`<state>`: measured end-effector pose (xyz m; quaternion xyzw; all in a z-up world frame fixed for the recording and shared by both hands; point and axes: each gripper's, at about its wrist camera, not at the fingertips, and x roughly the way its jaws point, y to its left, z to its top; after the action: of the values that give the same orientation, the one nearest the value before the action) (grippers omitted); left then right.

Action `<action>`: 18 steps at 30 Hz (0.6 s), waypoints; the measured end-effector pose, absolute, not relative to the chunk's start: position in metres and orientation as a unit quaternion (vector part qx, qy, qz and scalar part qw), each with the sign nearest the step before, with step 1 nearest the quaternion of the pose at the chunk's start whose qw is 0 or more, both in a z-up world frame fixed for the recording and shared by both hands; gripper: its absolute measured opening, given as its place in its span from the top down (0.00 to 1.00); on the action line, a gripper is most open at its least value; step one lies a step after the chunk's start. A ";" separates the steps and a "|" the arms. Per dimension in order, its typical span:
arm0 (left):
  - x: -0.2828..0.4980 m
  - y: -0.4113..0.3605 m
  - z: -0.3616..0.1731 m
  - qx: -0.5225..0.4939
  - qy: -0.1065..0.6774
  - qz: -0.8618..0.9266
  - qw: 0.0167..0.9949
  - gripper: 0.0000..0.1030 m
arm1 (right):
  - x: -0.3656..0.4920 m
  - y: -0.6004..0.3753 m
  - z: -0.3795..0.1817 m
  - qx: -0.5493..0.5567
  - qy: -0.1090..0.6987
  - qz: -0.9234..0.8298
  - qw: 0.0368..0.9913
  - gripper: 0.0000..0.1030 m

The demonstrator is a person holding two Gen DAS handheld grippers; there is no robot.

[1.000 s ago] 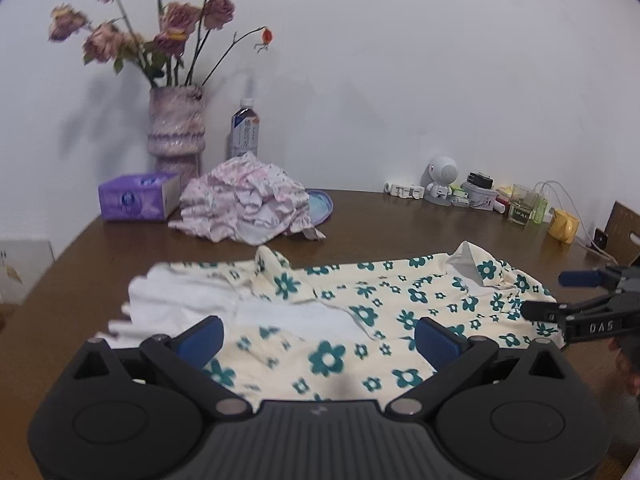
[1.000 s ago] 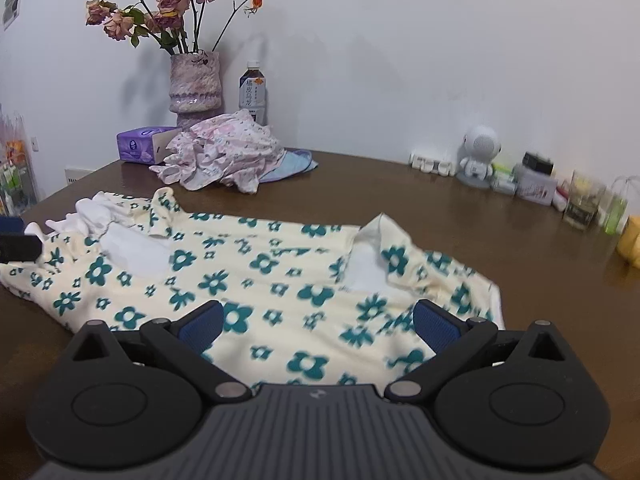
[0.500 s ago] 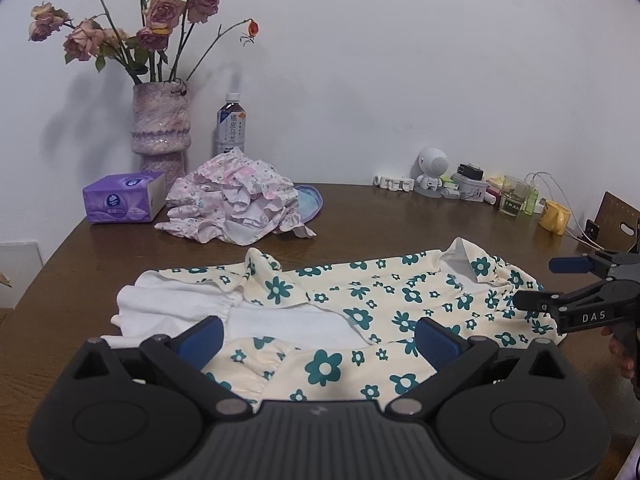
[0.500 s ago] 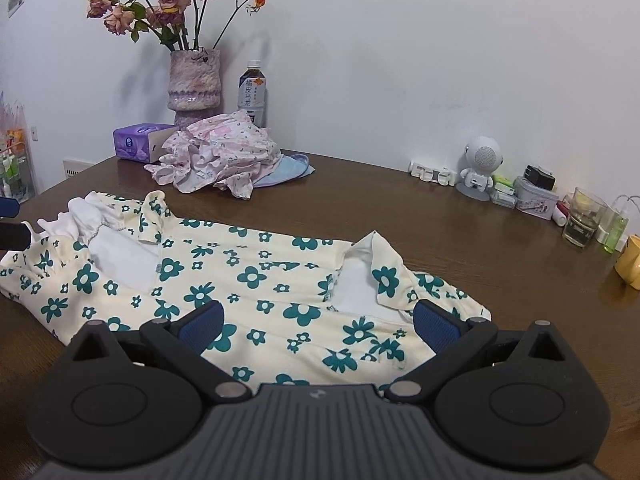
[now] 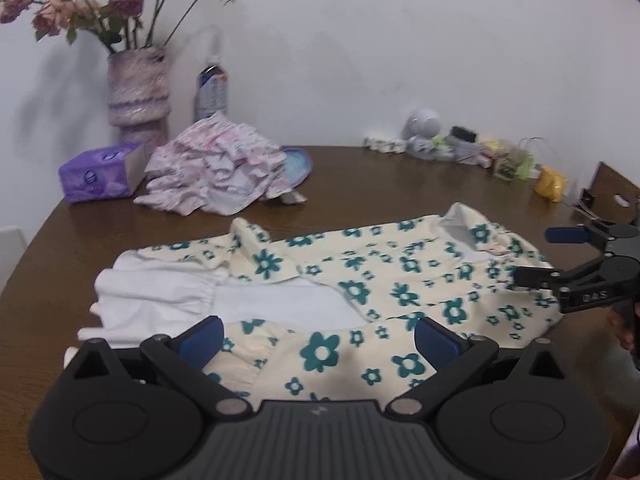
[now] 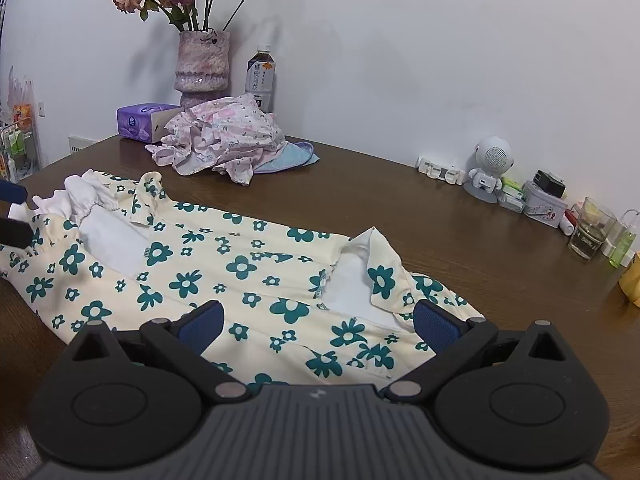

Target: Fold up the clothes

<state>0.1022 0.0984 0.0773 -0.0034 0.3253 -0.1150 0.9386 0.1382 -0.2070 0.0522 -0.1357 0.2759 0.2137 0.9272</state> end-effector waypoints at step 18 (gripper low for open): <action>0.165 0.094 0.108 0.148 0.324 -0.132 0.925 0.03 | 0.204 -0.207 0.081 -0.254 0.268 0.276 0.887 0.01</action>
<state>0.1655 0.0937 0.1078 0.1481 0.3245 -0.1317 0.9249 0.2035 -0.2067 0.0811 -0.2540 0.2681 0.2762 0.8873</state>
